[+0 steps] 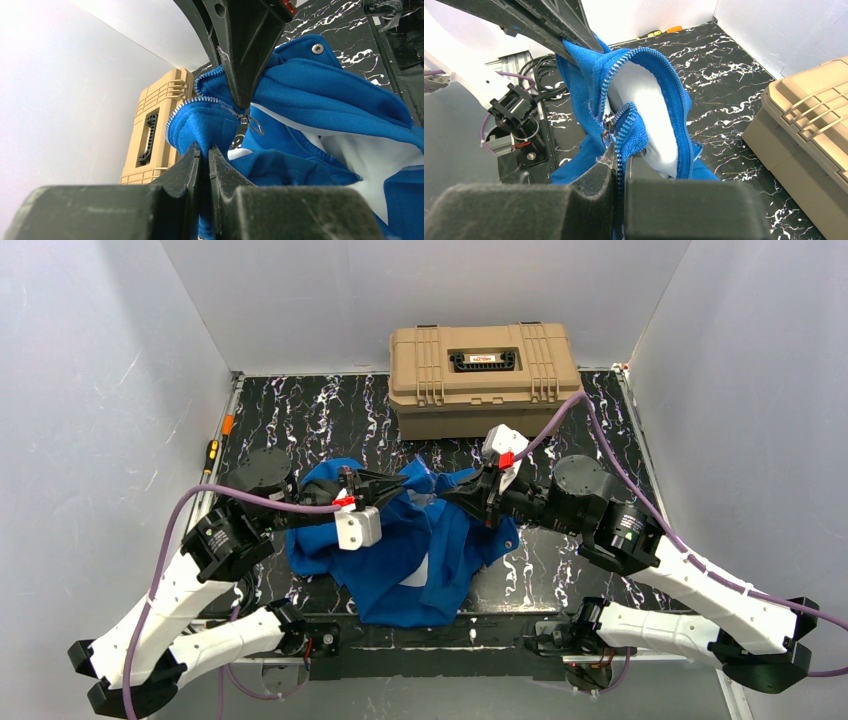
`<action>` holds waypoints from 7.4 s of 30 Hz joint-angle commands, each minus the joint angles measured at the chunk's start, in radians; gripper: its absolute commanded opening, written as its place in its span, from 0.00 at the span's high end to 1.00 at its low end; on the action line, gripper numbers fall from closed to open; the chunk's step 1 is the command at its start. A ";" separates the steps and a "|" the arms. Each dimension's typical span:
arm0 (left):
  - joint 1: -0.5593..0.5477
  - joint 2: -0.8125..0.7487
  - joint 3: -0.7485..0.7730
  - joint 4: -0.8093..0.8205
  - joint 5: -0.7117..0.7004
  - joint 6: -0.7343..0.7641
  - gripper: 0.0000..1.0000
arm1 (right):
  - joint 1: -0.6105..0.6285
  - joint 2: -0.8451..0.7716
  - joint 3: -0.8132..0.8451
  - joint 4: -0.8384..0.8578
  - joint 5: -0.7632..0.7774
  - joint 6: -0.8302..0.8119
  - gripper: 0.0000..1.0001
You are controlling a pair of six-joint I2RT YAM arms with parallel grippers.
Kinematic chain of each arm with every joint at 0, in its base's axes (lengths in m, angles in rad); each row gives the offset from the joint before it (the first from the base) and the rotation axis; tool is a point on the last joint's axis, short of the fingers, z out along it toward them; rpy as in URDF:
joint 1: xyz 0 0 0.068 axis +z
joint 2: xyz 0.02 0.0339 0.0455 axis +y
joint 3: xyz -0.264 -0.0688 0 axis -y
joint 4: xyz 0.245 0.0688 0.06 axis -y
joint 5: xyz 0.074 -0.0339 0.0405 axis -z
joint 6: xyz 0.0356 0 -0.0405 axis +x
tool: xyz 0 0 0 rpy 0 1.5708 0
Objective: Zip up the jacket
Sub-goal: Insert the zipper into the jacket.
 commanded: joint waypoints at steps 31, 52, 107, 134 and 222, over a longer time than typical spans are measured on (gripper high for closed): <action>0.003 -0.014 0.014 0.069 0.006 -0.037 1.00 | -0.003 -0.029 0.022 0.064 -0.010 0.040 0.99; 0.001 -0.032 -0.038 0.062 -0.004 0.024 1.00 | -0.004 -0.047 0.030 0.071 -0.002 0.055 0.99; 0.002 -0.033 -0.021 0.067 0.004 0.009 1.00 | -0.003 -0.034 0.053 0.066 -0.018 0.070 0.99; 0.001 -0.034 -0.031 0.044 0.017 0.022 1.00 | -0.003 -0.033 0.048 0.084 -0.017 0.079 0.99; 0.001 -0.041 -0.046 0.053 0.043 0.061 1.00 | -0.003 -0.030 0.037 0.048 -0.022 0.078 0.99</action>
